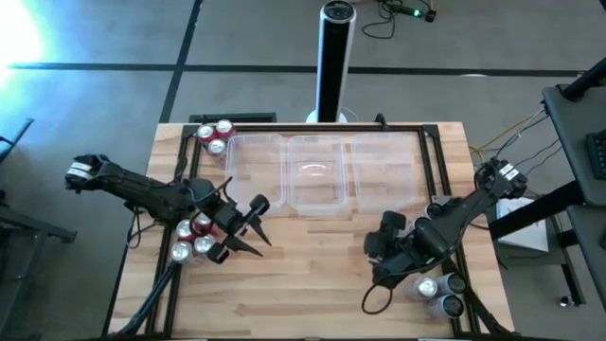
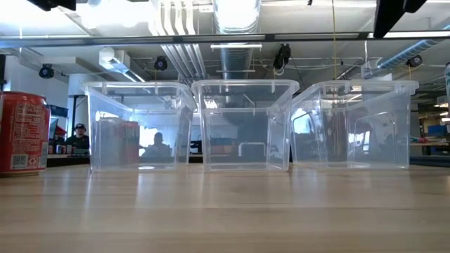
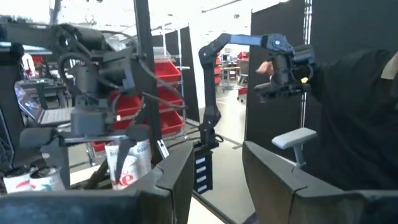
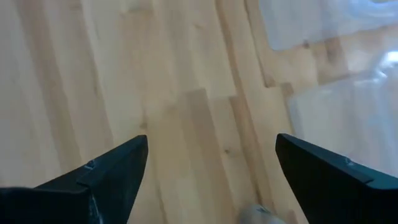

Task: Sort soda cans
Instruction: Put the bottom right red-silver soda can into the right transparent bin

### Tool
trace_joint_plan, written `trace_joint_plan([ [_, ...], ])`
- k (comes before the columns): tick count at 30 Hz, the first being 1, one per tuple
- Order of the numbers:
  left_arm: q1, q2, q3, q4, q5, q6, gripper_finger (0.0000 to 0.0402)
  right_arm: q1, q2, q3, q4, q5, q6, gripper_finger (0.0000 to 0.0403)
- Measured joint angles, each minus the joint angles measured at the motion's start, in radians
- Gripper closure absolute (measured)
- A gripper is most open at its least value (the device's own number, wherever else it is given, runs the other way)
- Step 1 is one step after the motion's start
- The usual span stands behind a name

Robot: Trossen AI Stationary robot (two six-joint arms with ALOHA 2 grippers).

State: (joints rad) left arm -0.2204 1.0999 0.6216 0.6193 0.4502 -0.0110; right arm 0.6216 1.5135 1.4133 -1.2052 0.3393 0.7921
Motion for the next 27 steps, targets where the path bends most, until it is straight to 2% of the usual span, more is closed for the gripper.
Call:
trace_joint_plan([
  [5,-0.024,0.0,-0.005,0.001,-0.047,-0.004,0.028,0.0,0.047,0.005,0.092,0.0,0.0,0.0063],
  [11,-0.051,0.0,-0.007,0.001,-0.051,-0.001,0.028,0.0,0.11,0.007,0.205,0.0,0.0,0.0069],
  [16,-0.063,0.0,-0.008,-0.001,-0.052,-0.017,0.028,-0.009,0.182,0.019,0.334,0.054,-0.055,0.0071],
  [18,-0.067,0.002,-0.009,-0.002,-0.058,-0.021,0.028,-0.016,0.202,0.045,0.359,0.035,-0.082,0.007],
  [21,-0.069,0.01,-0.009,-0.003,-0.075,-0.022,0.028,-0.017,0.197,0.066,0.342,-0.05,-0.107,0.0065],
  [23,-0.069,0.021,-0.009,-0.003,-0.08,-0.021,0.028,-0.016,0.179,0.068,0.338,-0.102,-0.087,0.0062],
  [27,-0.069,0.043,-0.006,-0.009,-0.12,-0.017,0.028,-0.01,0.116,0.065,0.27,-0.129,-0.018,0.0055],
])
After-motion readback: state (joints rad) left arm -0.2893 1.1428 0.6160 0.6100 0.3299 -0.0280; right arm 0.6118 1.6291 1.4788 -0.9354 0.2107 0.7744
